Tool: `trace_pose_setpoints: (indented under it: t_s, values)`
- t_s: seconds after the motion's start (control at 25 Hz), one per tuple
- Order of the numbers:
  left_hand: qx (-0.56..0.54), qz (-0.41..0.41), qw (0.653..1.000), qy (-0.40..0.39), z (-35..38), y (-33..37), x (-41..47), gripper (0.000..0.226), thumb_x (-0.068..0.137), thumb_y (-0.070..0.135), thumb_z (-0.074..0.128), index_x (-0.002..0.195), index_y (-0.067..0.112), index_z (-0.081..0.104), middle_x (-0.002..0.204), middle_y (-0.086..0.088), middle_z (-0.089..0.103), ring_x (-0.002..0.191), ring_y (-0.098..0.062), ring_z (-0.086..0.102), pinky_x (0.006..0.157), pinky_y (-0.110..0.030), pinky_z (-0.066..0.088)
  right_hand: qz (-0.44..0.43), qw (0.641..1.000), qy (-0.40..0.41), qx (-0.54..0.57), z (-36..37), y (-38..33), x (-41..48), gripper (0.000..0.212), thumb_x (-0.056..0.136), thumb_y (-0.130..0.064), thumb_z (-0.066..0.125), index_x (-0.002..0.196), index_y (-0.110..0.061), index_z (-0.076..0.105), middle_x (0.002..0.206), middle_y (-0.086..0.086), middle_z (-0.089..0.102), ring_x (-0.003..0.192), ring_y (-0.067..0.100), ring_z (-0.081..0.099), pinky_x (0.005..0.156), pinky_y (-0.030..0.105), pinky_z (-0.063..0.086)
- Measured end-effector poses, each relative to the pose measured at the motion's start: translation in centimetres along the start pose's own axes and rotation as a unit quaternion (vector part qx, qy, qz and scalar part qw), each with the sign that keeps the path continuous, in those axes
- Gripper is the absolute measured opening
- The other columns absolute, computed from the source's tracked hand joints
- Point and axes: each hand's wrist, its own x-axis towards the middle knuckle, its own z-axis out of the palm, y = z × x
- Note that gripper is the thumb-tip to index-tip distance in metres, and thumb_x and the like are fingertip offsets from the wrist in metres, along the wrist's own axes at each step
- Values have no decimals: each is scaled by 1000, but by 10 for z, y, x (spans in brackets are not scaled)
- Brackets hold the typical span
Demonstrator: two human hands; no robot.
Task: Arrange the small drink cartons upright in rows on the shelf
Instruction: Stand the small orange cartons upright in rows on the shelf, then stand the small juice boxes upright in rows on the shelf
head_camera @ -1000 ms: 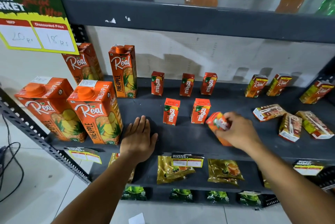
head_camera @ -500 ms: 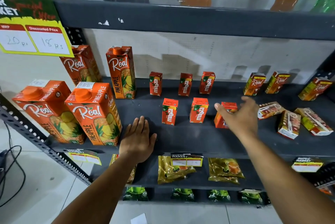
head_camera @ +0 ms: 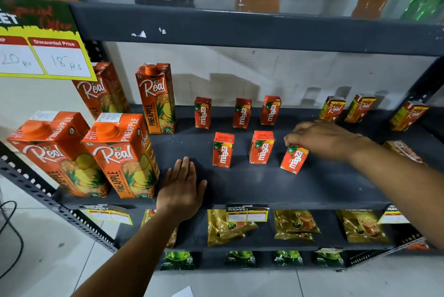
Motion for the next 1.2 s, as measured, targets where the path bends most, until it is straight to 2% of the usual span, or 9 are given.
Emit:
trace_pose_setpoints:
  t_s: [0.16,0.28,0.44,0.56,0.68,0.8,0.92,1.04,1.2]
  values:
    - [-5,3,1000,0,1,-1,-1,72,96,55,12,152,9,11,163,-10,2,149,-24,-1,117,-37,-3,-24,999,13,-22,10,3,-8,56,96,-29,45,147,-36,23,157,0,31,141,24,30,114,36,23]
    - [-6,1,1000,-7,2,-3,2,72,97,54,14,152,8,12,163,-10,2,149,-24,-1,117,-37,-3,53,998,41,18,17,25,-26,85,85,-18,65,151,-25,12,160,-1,18,144,21,25,114,38,24]
    - [-27,-11,1000,3,-11,2,-10,70,97,52,18,148,5,29,160,-14,20,148,-28,14,118,-43,11,201,967,-11,159,37,81,-65,77,83,-30,70,148,-24,29,155,5,35,138,27,37,109,42,37]
    - [-111,-34,984,138,-14,52,-38,66,92,43,27,130,-4,53,141,-24,49,136,-42,38,109,-55,31,193,966,-57,160,53,118,-88,59,82,-28,68,137,-23,47,141,8,53,125,28,51,101,43,44]
    - [-138,52,973,179,3,164,-63,55,92,36,35,127,0,58,139,-19,53,134,-39,41,109,-51,31,139,977,-53,155,63,148,-101,48,83,-24,69,129,-19,54,132,9,61,116,27,57,95,42,47]
    - [-152,123,969,153,8,269,-37,54,94,36,35,131,2,55,143,-16,49,136,-35,39,111,-51,25,102,983,-44,149,71,162,-97,58,84,-24,69,137,-19,48,137,8,56,120,26,54,98,37,44]
    - [-117,101,985,79,12,346,15,61,99,41,27,146,4,31,158,-15,25,148,-28,14,117,-41,8,64,986,-15,156,74,174,-80,58,86,-19,66,139,-19,45,139,8,54,121,27,53,99,33,42]
    - [-54,47,997,-10,30,358,41,68,98,46,20,150,3,14,162,-14,8,149,-25,0,118,-37,-1,36,986,-18,161,79,162,-54,53,85,-17,66,135,-19,49,134,10,58,114,28,57,96,39,46]
    - [-32,61,997,-25,40,355,45,73,95,51,12,151,4,10,162,-14,4,149,-25,-2,116,-36,-5,41,980,-72,183,103,148,-32,49,80,-20,69,127,-20,54,121,10,64,102,27,60,80,35,45]
